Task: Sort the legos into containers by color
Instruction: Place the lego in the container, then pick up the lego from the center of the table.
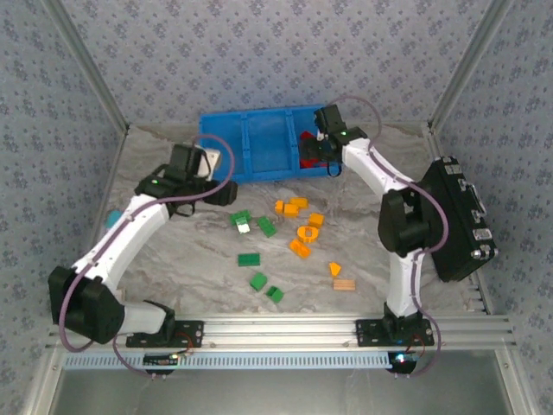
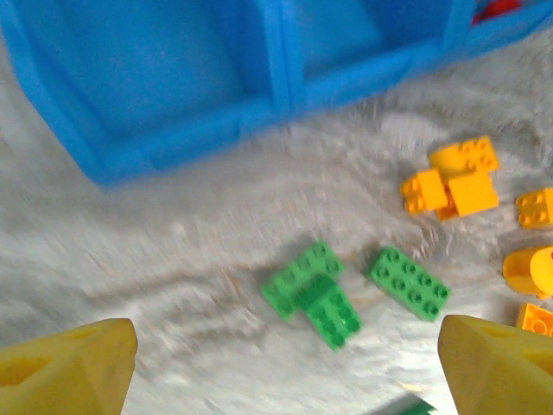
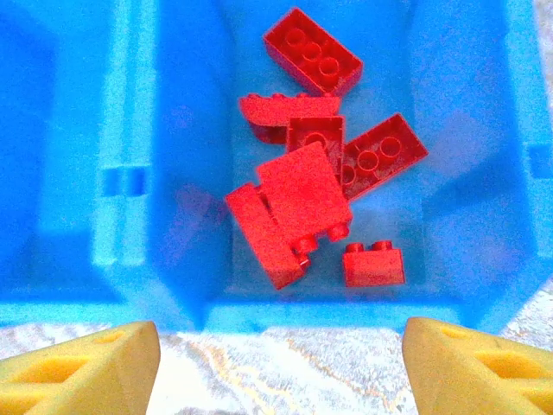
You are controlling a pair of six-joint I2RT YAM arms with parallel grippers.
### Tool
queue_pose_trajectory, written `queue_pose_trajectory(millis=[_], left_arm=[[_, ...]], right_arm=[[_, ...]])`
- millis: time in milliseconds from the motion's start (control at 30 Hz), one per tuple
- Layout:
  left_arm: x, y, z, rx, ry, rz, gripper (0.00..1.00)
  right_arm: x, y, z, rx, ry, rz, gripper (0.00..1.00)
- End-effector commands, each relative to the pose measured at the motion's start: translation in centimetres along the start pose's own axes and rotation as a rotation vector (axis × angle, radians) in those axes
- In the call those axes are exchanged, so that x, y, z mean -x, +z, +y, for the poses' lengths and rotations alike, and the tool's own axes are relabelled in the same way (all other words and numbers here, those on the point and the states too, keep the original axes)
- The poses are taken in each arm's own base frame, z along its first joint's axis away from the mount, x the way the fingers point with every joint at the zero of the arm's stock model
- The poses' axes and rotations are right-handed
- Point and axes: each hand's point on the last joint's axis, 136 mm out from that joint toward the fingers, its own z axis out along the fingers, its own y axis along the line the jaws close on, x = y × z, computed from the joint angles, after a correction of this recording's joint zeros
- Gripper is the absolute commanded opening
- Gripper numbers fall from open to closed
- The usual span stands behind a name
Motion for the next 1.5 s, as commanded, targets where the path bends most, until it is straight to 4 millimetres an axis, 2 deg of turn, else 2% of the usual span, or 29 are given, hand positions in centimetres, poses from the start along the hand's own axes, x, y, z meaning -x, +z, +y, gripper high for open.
queue_pose_trajectory(millis=[0, 100, 267, 433, 500, 567, 733, 900, 1333, 1467], left_arm=[[-2.5, 1.5, -2.1, -0.014, -0.192, 0.05, 0.89], [-4.5, 3.1, -3.3, 0.007, -0.24, 0.076, 0.88], [-7.2, 5.5, -3.1, 0.071, -0.288, 0.105, 0.85], [-8.1, 7.4, -3.3, 0.088, -0.295, 0.126, 0.81], [-8.4, 8.5, -3.4, 0.097, -0.297, 0.147, 0.8], [-8.7, 9.3, -3.3, 0.116, -0.298, 0.165, 0.79], [-9.7, 11.2, -2.6, 0.162, -0.3, 0.188, 0.74], [-10.2, 12.3, -2.3, 0.185, -0.298, 0.202, 0.65], [-9.0, 12.6, -1.8, 0.231, -0.227, 0.192, 0.36], [-9.1, 12.7, -1.8, 0.234, -0.212, 0.2, 0.3]], right_arm=[[-0.1, -3.4, 0.0, 0.012, -0.044, -0.049, 0.77], [-1.9, -5.1, -0.5, 0.01, -0.044, -0.042, 0.77], [-5.4, -8.8, 0.1, 0.04, -0.068, -0.055, 0.78], [-7.9, -11.9, -1.4, 0.021, -0.061, -0.07, 0.79], [-8.3, -13.4, -2.2, -0.002, -0.049, -0.081, 0.79], [-9.6, -14.0, -2.8, -0.014, -0.034, -0.067, 0.79], [-9.8, -16.2, -2.7, 0.018, -0.003, -0.119, 0.8], [-9.9, -16.2, -3.1, -0.001, -0.02, -0.119, 0.8], [-11.2, -14.4, -3.8, -0.009, -0.015, -0.081, 0.81], [-11.6, -14.2, -4.3, -0.021, -0.009, -0.07, 0.81]])
